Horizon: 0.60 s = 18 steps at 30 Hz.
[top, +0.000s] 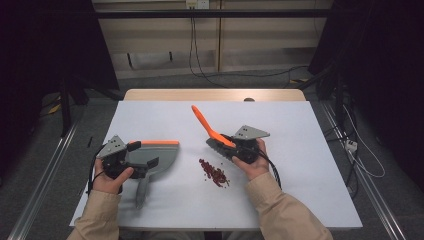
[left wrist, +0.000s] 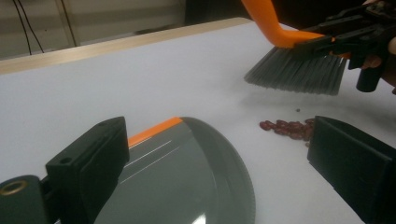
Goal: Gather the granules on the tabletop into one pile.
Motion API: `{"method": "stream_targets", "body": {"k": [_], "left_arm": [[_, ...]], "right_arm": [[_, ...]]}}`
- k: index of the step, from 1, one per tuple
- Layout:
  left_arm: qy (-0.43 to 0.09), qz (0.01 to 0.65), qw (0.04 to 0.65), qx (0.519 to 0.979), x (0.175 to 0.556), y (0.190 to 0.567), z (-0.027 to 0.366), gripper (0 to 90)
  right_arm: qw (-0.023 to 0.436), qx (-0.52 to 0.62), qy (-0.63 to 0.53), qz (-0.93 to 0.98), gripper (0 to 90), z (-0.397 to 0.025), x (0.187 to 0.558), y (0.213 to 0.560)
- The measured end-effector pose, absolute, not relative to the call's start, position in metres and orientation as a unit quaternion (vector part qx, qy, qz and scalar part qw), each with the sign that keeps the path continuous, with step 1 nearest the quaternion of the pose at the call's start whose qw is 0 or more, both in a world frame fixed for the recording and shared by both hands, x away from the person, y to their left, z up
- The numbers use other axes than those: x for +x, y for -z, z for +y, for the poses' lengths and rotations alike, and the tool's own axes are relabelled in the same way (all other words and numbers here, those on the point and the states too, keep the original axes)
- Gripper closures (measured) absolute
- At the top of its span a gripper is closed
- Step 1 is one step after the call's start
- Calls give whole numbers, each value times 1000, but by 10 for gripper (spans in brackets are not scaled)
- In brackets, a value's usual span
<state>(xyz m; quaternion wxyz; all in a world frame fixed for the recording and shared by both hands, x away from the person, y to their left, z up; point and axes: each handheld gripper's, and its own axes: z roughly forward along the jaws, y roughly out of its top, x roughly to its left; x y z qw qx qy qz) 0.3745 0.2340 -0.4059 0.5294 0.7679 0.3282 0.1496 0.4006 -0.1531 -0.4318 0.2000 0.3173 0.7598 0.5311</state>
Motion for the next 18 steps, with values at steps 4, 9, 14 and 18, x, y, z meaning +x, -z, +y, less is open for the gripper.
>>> {"method": "stream_targets", "body": {"k": [4,9,14,18], "left_arm": [[-150,330,529,768,375,406,235,55],[-148,331,529,767,375,406,235,55],[-147,331,531,766,375,406,236,55],[-146,332,531,765,375,406,237,55]], "right_arm": [[174,292,-541,769,710,-152,412,437],[150,266,-548,779,710,-149,420,443],[140,232,-540,797,710,-146,424,445],[136,211,-532,809,710,-140,426,447]]}}
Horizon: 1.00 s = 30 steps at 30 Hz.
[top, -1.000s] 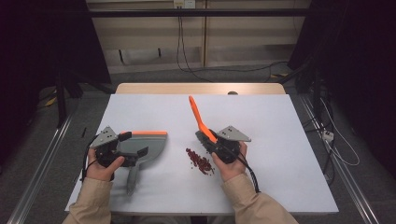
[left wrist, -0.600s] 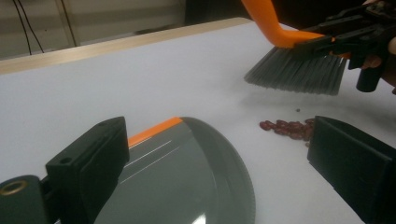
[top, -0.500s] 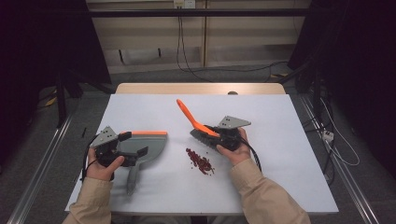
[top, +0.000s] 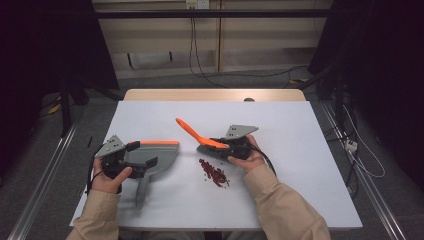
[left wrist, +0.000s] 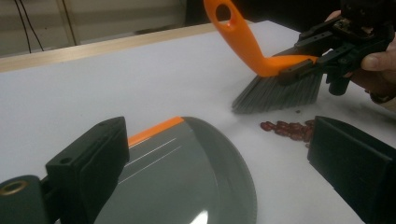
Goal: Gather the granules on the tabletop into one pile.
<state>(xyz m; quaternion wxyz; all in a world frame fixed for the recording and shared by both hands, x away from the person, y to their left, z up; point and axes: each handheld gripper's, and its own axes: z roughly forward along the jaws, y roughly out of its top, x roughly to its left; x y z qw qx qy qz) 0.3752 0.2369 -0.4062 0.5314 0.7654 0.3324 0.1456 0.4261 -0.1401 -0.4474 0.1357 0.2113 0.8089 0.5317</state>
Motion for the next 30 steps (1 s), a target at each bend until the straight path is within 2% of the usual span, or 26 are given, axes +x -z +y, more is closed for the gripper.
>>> {"method": "stream_targets", "body": {"k": [30], "left_arm": [[-149,336,531,763,375,406,240,54]], "right_arm": [[74,134,-529,835,703,-137,409,445]]}}
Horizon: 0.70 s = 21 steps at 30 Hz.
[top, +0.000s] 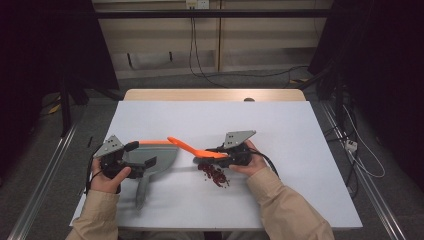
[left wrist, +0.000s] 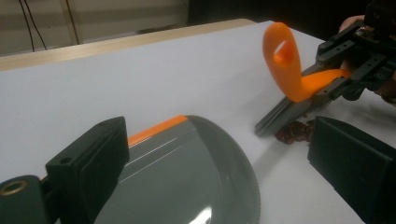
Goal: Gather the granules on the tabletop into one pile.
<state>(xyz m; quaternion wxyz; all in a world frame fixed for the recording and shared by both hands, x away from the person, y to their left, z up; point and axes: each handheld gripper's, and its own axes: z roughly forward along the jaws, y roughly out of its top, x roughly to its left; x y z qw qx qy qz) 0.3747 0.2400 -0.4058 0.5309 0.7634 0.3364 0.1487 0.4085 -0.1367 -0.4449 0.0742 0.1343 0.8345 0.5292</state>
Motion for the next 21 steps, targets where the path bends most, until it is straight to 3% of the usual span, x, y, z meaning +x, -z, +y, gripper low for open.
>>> {"method": "stream_targets", "body": {"k": [21], "left_arm": [[-148,334,528,767,370,405,242,54]], "right_arm": [[107,173,-547,812,709,-146,400,434]]}}
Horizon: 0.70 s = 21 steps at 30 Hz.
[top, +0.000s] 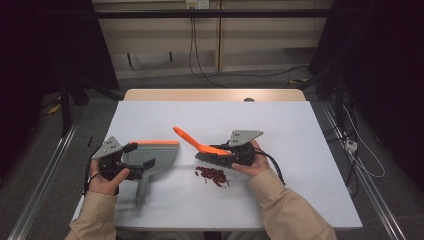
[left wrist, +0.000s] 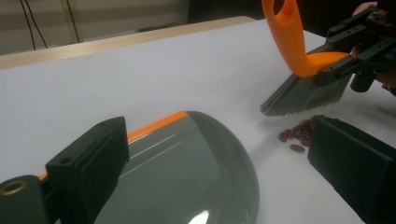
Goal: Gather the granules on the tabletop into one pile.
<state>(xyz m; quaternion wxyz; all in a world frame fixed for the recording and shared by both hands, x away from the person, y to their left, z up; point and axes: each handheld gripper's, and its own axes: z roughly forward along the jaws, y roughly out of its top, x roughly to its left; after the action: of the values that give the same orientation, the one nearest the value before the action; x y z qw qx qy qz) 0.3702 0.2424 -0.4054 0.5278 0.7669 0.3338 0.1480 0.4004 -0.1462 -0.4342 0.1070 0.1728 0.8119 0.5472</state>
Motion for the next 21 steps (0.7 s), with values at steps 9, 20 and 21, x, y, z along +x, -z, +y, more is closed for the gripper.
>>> {"method": "stream_targets", "body": {"k": [9,20,21], "left_arm": [[-134,321,525,777,363,404,239,52],[-121,308,513,792,350,407,233,58],[-120,310,509,794,349,407,233,58]], "right_arm": [[142,236,-543,793,709,-159,385,424],[152,310,-540,767,709,-185,361,420],[156,322,-538,763,709,-188,358,421]]}}
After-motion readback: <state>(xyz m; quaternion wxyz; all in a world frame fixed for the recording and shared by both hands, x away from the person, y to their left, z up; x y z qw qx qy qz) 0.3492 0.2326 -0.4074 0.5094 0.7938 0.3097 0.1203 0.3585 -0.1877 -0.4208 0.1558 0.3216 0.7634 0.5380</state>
